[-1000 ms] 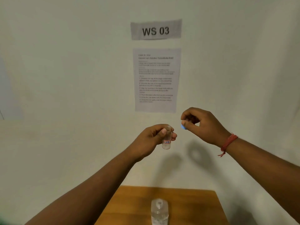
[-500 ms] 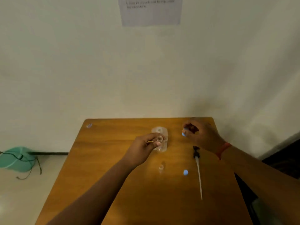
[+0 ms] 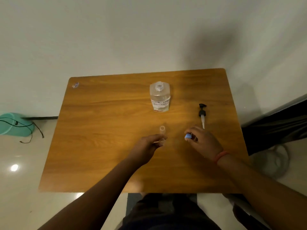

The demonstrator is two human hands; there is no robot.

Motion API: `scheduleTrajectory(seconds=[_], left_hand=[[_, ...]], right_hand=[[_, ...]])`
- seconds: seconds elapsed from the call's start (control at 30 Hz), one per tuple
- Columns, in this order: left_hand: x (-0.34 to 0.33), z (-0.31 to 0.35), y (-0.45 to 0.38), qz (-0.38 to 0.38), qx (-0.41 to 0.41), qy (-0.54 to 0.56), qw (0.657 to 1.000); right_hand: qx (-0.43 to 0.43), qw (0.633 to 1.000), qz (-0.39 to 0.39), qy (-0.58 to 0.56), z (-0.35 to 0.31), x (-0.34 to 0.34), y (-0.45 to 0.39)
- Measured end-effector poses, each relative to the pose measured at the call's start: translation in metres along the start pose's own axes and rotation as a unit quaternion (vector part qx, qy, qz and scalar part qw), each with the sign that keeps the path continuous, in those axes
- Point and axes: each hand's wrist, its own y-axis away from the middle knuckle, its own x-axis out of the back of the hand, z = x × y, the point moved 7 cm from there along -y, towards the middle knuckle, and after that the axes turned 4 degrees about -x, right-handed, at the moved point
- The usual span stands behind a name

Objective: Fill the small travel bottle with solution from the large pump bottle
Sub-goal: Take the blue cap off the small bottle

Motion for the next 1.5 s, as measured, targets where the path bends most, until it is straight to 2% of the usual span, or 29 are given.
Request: scheduleTrajectory(seconds=[0.3,0.47,1.1,1.5], left_hand=[[-0.037,-0.042,0.004,-0.05,0.048,-0.049,0.996],[-0.045,-0.052,0.01,-0.053,0.048,-0.064,0.995],[-0.05,-0.051,0.016,-0.052,0.033,-0.047,0.997],[-0.049,-0.056,0.016,-0.066,0.051,-0.03,0.996]], right_hand=[[-0.049,0.996,-0.057,0.038,0.04,-0.053,0.03],[-0.033,0.996,-0.075,0.034,0.044,-0.065,0.039],[-0.003,0.993,-0.075,0.09,0.041,-0.072,0.043],[-0.016,0.99,-0.095,0.105,0.04,-0.073,0.043]])
